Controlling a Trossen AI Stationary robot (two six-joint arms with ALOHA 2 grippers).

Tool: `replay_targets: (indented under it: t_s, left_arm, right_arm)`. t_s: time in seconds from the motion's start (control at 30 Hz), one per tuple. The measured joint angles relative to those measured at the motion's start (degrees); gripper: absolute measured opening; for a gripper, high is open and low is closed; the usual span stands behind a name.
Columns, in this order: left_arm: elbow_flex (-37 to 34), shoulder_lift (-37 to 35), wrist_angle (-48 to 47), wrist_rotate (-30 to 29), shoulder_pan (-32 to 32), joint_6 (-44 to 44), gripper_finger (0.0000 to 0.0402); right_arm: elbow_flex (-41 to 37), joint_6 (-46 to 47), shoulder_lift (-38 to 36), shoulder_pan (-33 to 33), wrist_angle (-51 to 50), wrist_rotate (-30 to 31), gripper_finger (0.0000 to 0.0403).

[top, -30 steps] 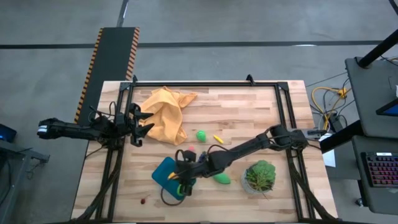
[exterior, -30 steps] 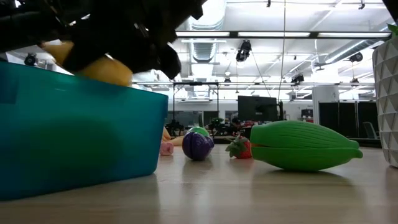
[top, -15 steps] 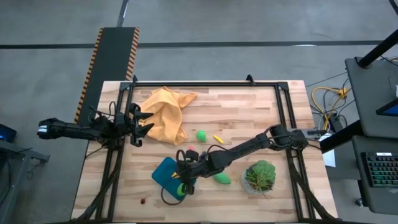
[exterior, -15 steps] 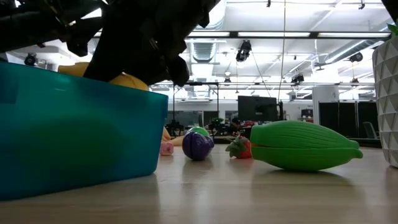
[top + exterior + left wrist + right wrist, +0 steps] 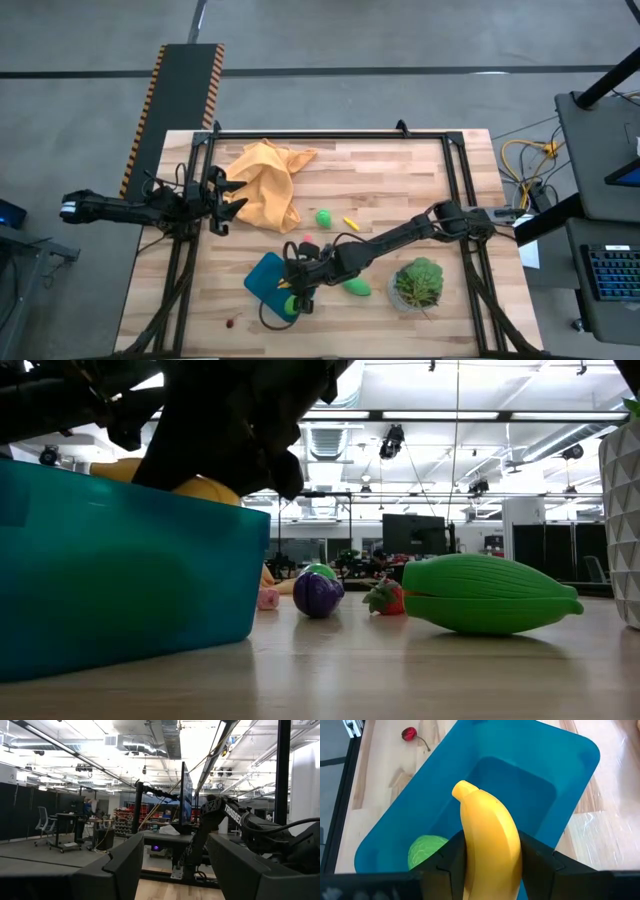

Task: Pick and placing Produce into tupperware
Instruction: Put the banana into the blue bin, then put the corn into the blue bin

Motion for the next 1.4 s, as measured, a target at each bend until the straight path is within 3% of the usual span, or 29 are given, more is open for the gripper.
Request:
replay_targets:
  t_s: [0.43, 0.73, 1.2, 1.4]
  left_arm:
    - [0.0, 0.0, 0.0, 0.0, 0.0, 0.0, 0.0206]
    - [0.0, 0.0, 0.0, 0.0, 0.0, 0.0, 0.0206]
    - [0.0, 0.0, 0.0, 0.0, 0.0, 0.0, 0.0206]
    - [0.0, 0.0, 0.0, 0.0, 0.0, 0.0, 0.0206]
  right_arm:
    - [0.0, 0.1, 0.0, 0.0, -1.7, -0.2, 0.0184]
    - [0.0, 0.1, 0.0, 0.0, -1.5, 0.0, 0.0179]
    - [0.0, -6.8, -0.7, -1.9, 15.7, 0.5, 0.0180]
    - [0.1, -10.8, -4.8, -2.4, 15.1, 0.5, 0.0180]
